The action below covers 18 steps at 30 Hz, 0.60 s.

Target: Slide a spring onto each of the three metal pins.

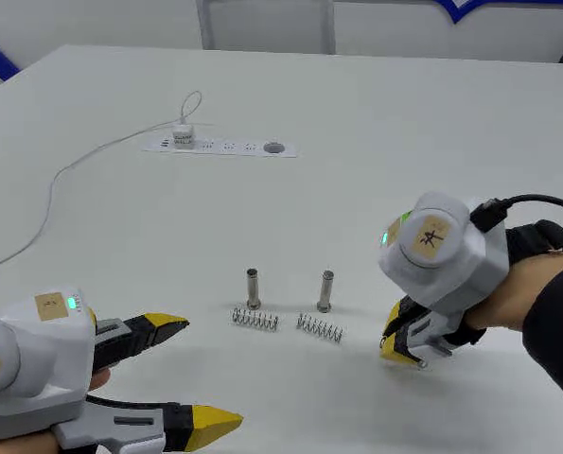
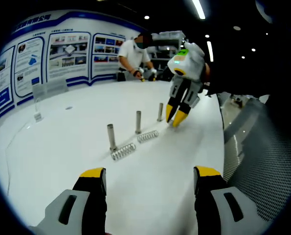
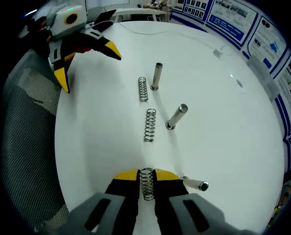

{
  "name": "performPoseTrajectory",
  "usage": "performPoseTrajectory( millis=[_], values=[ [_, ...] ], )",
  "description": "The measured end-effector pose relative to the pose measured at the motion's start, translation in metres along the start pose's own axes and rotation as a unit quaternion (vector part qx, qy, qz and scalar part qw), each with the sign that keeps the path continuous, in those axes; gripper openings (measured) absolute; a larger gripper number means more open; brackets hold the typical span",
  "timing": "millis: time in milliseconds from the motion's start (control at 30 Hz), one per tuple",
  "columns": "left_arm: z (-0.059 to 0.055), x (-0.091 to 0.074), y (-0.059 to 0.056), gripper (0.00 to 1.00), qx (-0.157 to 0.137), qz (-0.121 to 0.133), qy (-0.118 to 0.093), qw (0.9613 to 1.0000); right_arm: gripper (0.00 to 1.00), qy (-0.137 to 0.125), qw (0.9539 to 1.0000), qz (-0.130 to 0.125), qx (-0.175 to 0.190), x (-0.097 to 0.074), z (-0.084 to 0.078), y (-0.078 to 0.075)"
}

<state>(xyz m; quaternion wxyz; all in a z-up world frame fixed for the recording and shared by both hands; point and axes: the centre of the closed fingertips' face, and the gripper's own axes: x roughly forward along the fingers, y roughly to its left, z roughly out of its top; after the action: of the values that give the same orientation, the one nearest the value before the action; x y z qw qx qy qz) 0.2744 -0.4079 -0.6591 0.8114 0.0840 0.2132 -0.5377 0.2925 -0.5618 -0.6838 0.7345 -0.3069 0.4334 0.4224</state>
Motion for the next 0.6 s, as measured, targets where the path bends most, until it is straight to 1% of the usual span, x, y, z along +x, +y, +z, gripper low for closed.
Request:
performPoseTrajectory(
  millis=[100, 200, 267, 367, 433, 500, 533, 600],
  values=[
    [0.008, 0.0, -0.008, 0.73, 0.012, -0.015, -0.001, 0.9998, 0.12, -0.033, 0.9991, -0.007, 0.027, -0.009, 0.007, -0.002],
    [0.014, 0.001, -0.015, 0.73, 0.023, -0.027, -0.001, 0.9994, 0.12, -0.052, 0.9977, -0.014, 0.04, -0.013, 0.009, -0.002],
    [0.02, 0.003, -0.022, 0.72, 0.031, -0.043, -0.002, 0.9986, 0.11, -0.059, 0.9969, -0.016, 0.049, -0.015, 0.009, -0.001],
    [0.024, 0.007, -0.032, 0.71, 0.049, -0.064, 0.006, 0.9967, 0.11, -0.072, 0.9953, -0.018, 0.062, -0.017, 0.01, 0.0],
    [0.026, 0.011, -0.036, 0.7, 0.053, -0.075, 0.008, 0.9957, 0.11, -0.078, 0.9945, -0.018, 0.068, -0.017, 0.01, 0.0],
    [0.03, 0.015, -0.041, 0.7, 0.061, -0.088, 0.01, 0.9942, 0.11, -0.081, 0.9939, -0.017, 0.073, -0.019, 0.01, 0.002],
    [0.033, 0.018, -0.044, 0.69, 0.07, -0.096, 0.012, 0.9928, 0.11, -0.086, 0.9934, -0.017, 0.074, -0.022, 0.012, 0.004],
    [0.038, 0.023, -0.048, 0.69, 0.079, -0.109, 0.014, 0.9908, 0.11, -0.096, 0.992, -0.015, 0.08, -0.028, 0.017, 0.006]
  ],
)
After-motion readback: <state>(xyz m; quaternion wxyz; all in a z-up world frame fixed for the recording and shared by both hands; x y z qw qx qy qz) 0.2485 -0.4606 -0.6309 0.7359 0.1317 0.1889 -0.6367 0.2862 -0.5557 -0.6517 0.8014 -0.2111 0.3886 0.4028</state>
